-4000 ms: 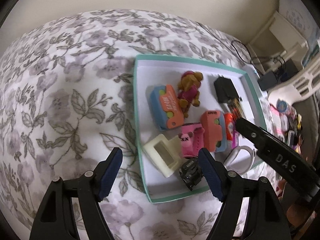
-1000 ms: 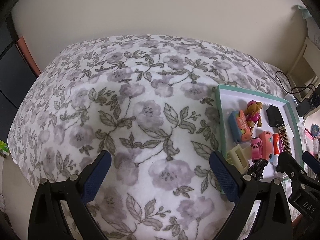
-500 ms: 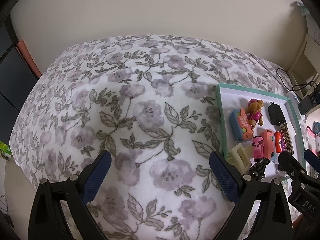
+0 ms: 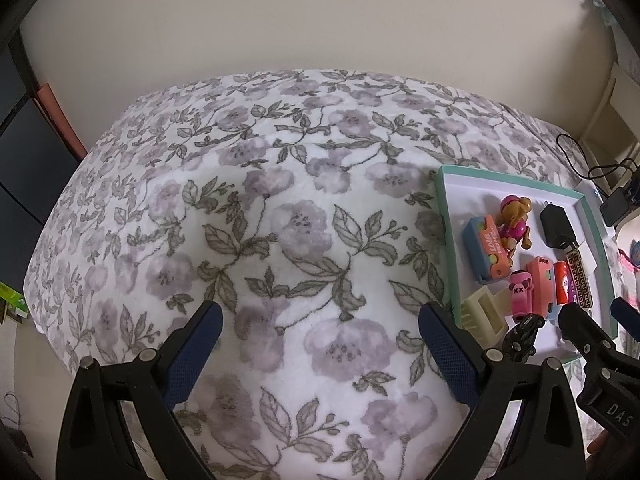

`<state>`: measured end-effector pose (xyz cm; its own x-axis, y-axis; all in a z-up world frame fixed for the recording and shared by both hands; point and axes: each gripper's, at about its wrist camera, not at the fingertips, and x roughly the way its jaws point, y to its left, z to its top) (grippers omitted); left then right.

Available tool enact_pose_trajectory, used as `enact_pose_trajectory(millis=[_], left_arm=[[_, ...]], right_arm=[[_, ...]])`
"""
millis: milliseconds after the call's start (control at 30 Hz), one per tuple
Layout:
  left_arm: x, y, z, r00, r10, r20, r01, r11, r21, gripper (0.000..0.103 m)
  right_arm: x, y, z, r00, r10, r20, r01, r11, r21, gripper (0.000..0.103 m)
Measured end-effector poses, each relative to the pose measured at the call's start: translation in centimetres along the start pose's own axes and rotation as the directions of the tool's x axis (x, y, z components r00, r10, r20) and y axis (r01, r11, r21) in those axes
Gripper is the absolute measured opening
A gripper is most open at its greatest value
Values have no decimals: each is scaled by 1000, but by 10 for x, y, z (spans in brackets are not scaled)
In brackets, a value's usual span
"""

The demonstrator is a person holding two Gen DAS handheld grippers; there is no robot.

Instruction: Organize rigid objects

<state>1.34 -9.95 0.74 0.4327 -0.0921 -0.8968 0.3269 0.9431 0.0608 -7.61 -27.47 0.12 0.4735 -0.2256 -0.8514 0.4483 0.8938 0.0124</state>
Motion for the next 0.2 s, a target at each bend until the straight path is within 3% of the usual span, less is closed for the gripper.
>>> enact_pose_trajectory(millis=[200], left_arm=[[-3, 0, 0, 1000, 3, 16, -3, 1000, 6, 98]], right_arm=[[0, 0, 0, 1000, 0, 0, 0, 1000, 0, 103]])
